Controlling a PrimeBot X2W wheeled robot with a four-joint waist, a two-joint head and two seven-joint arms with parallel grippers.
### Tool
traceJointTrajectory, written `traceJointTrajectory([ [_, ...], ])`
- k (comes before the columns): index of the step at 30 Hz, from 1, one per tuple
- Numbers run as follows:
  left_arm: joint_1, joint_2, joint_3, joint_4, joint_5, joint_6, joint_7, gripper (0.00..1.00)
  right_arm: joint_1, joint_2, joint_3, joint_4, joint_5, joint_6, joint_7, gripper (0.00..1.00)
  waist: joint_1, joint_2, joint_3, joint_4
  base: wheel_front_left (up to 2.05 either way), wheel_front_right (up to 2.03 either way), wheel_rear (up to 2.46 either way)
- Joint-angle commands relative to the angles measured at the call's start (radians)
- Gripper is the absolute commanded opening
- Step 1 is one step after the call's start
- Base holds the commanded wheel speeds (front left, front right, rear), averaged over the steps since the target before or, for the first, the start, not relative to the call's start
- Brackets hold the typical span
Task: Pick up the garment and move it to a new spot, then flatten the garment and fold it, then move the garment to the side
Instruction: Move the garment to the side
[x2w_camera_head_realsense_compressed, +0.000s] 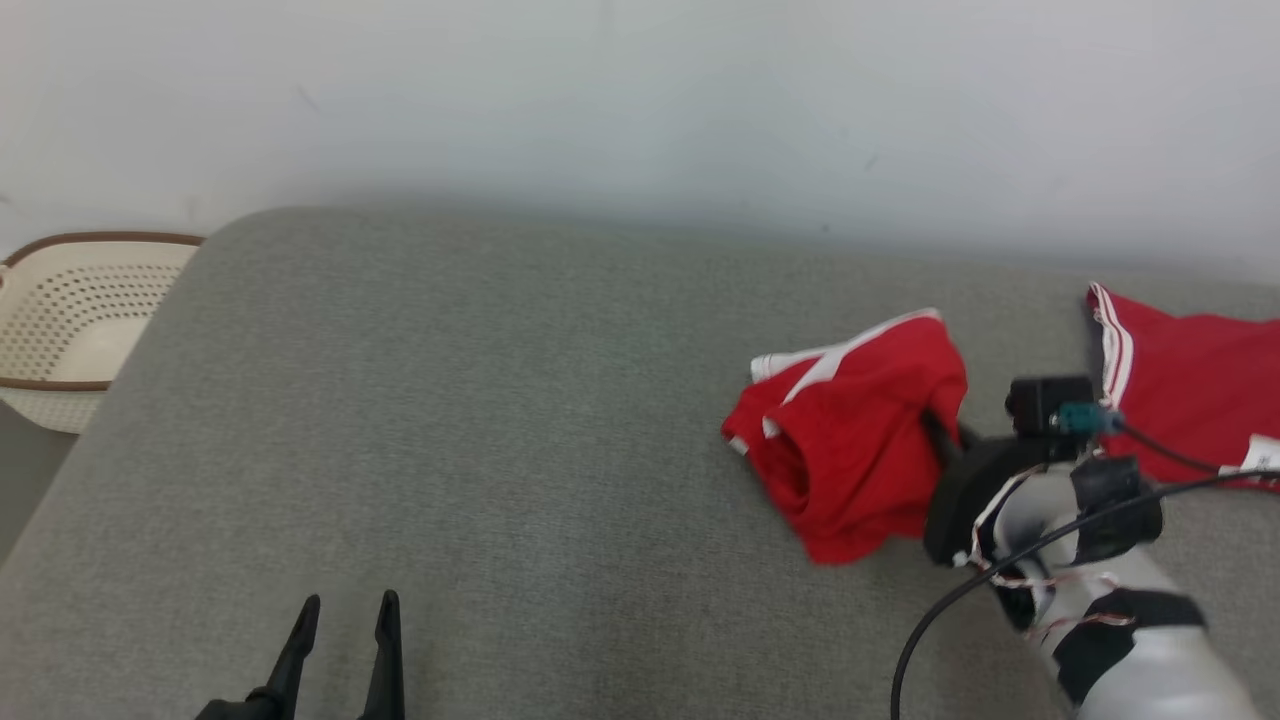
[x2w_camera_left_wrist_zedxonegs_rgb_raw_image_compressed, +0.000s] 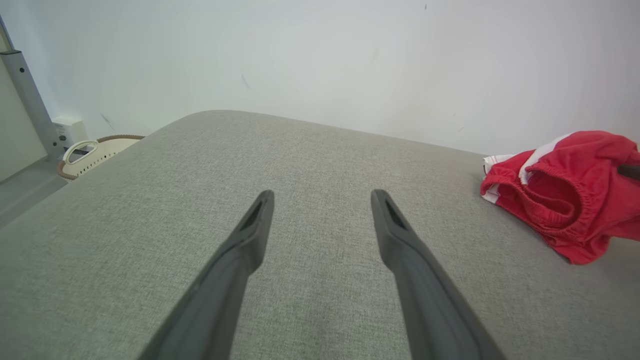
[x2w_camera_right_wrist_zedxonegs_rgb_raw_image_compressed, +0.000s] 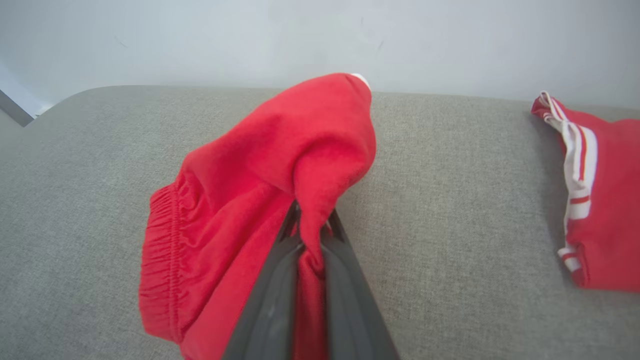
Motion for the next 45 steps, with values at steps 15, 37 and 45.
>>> traceJointTrajectory([
  [15, -0.104, 0.016, 0.049, -0.057, 0.038, -0.031, -0.003, 1.00, -0.325, -0.256, 0.284, -0.055, 0.075, 0.000, 0.044, 0.00, 0.0000, 0.0000, 0.230, -0.150, 0.00, 0.00, 0.00],
  [37, -0.147, 0.077, 0.070, -0.173, 0.056, -0.011, 0.036, 1.00, -0.562, -0.525, 0.580, 0.025, 0.245, 0.000, 0.015, 0.00, 0.0000, 0.0000, 0.377, -0.189, 0.00, 0.00, 0.00],
  [45, -0.133, 0.100, 0.082, -0.233, 0.063, 0.006, 0.054, 1.00, -0.611, -0.583, 0.661, 0.057, 0.282, 0.000, 0.004, 0.00, 0.0000, 0.0000, 0.395, -0.200, 0.00, 0.00, 0.00],
])
